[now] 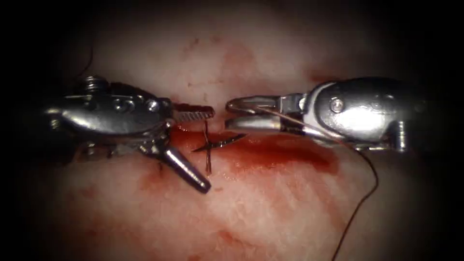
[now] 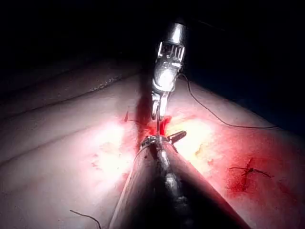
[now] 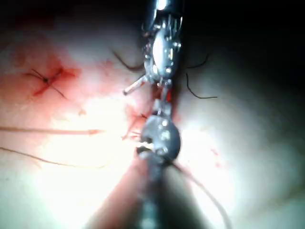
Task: Wound Closure
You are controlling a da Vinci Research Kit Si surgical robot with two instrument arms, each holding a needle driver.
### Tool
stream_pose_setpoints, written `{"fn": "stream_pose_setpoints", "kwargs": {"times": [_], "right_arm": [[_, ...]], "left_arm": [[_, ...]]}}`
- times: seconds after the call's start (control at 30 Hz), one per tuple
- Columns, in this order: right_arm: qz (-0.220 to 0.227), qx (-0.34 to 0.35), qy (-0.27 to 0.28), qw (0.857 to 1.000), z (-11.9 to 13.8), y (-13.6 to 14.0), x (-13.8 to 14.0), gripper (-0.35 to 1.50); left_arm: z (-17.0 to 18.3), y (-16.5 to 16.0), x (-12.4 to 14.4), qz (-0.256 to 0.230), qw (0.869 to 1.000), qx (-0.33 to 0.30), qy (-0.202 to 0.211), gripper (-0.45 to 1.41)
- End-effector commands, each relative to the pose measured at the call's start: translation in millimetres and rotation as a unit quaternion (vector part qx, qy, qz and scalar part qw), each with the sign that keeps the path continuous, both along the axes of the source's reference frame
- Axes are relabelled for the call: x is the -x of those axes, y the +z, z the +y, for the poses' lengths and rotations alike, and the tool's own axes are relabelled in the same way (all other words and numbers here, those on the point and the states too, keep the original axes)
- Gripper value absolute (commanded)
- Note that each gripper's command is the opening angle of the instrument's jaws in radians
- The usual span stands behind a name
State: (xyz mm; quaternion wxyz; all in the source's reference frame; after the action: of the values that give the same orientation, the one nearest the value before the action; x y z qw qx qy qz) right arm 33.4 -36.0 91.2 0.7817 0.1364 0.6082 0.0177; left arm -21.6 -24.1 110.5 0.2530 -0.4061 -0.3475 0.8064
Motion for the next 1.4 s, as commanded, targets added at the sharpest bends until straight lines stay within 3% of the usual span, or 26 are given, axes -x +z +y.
{"fn": "stream_pose_setpoints", "kwargs": {"times": [0.03, 0.47, 0.83, 1.07, 1.17, 1.3, 1.4], "right_arm": [[0.007, 0.004, -0.012, 1.0, -0.3, 0.1, -0.8, -0.35], [0.049, 0.04, -0.104, 0.993, -2.7, -2.5, -2.6, -0.35], [0.068, 0.097, -0.119, 0.986, -2.6, -3.3, -2.8, -0.35], [0.076, 0.116, -0.13, 0.982, -3.2, -4.0, -3.0, -0.35], [0.079, 0.118, -0.132, 0.981, -3.4, -4.2, -3.1, -0.35], [0.079, 0.124, -0.135, 0.98, -3.4, -4.2, -3.1, -0.35], [0.067, 0.13, -0.118, 0.982, -3.0, -4.4, -3.0, -0.35]], "left_arm": [[-0.2, 0.7, 0.6, 0.001, 1.0, 0.001, 0.004, 1.03], [-0.1, 2.0, 2.0, 0.012, 1.0, -0.002, 0.02, 0.88], [-2.4, 1.5, 1.9, 0.006, 0.997, -0.006, 0.075, 0.62], [-2.2, 1.6, 1.7, -0.003, 0.996, -0.006, 0.086, 0.34], [-1.9, 1.7, 1.7, -0.002, 0.996, -0.01, 0.086, 0.12], [-1.4, 2.3, 1.3, -0.002, 0.996, -0.017, 0.088, -0.45], [-0.4, 2.7, 1.0, -0.004, 0.997, -0.019, 0.075, -0.45]]}}
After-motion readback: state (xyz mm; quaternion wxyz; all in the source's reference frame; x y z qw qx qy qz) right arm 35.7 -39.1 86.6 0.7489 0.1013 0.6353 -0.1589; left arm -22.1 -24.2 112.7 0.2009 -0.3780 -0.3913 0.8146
